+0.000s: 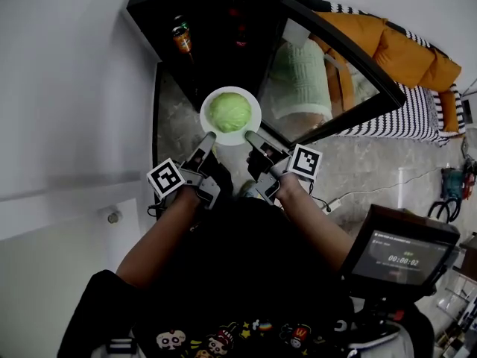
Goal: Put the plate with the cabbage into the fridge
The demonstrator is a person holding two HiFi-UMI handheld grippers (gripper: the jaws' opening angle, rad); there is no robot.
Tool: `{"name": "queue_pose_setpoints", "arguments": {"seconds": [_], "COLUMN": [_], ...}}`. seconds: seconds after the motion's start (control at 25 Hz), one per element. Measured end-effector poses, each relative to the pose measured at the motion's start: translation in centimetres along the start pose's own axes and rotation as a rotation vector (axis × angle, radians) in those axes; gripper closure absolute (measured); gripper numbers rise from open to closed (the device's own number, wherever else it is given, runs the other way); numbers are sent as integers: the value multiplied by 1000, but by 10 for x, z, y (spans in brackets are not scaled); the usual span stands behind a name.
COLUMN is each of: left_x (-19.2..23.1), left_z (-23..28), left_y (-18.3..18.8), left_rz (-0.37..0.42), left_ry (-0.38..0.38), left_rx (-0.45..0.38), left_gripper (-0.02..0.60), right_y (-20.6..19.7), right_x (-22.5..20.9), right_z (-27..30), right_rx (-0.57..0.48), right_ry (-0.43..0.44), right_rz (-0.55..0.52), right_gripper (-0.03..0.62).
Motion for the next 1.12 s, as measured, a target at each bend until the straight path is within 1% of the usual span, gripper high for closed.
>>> {"name": "queue_pose_setpoints", "arguments": {"seconds": [0.56,0.92,1.12], "left_x": [2,0,-4], "left_z": [-7,-7,-7], "left_y": [-5,-4,-2], "left_rz": [-21,-9,9], "left_ry": [31,38,33], "left_rx": [-4,4,6], "left_gripper": [571,571,571], "right_y": [-6,-7,-7], "right_x": [-4,-5,0], "right_z": [-5,-5,-4], "right_rx": [-3,-8,-5], "right_ry": [-12,-3,21], "right_rz": [26,29,27], "right_gripper": [576,576,576]}}
Point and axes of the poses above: the fingertips, and each gripper's own axes: z forward along the fingers, x to its left, y out of its top, the point moved 1 cm from there along -z, backward along the fingers, and after that the axes turned 10 degrees about z, right-handed, at the moved point
